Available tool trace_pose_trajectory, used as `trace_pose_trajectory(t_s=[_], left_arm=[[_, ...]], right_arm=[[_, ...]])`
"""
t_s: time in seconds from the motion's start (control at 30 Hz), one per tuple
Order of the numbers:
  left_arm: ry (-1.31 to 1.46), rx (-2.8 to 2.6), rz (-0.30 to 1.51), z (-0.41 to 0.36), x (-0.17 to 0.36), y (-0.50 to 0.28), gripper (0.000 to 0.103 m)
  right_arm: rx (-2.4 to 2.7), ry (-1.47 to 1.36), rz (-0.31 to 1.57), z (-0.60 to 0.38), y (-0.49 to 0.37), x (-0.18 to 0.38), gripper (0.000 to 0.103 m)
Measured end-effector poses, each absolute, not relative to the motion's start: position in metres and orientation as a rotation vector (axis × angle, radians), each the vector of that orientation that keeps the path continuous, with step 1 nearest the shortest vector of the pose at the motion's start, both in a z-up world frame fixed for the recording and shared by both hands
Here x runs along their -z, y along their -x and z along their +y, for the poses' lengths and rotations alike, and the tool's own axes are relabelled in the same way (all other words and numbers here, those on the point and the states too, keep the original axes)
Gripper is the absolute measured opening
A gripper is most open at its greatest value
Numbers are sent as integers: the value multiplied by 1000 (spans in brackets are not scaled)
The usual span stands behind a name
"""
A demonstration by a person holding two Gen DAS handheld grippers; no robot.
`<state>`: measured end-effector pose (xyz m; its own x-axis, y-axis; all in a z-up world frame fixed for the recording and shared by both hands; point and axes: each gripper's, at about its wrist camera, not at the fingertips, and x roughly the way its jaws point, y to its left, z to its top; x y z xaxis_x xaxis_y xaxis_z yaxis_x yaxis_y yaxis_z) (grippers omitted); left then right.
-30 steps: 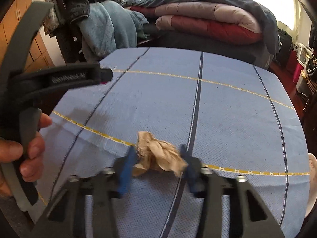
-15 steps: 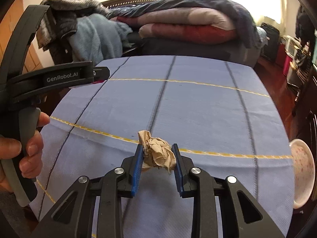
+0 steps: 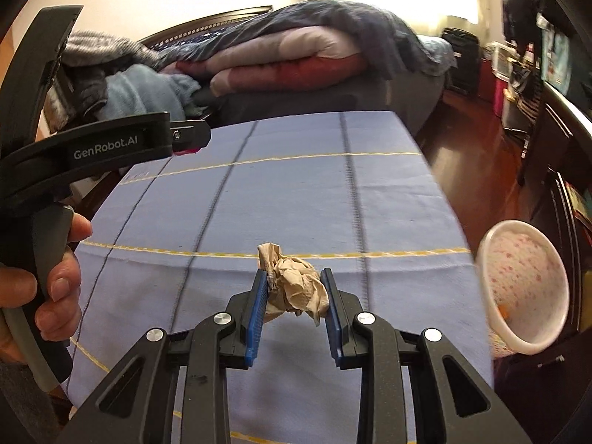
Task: Collect trash
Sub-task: 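Carry the glue stick and brown paper over the pink bin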
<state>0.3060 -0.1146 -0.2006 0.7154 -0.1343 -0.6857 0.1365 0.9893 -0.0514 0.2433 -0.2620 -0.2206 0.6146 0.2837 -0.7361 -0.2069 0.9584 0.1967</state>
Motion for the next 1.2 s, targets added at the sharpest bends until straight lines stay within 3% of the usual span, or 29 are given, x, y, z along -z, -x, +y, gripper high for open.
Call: trace_pose_trajectory(t_s=[1.2], left_arm=[[-194,532,765,-359,213,-329,87]], right_arm=[[141,-334,810,-480,-224,240,29]])
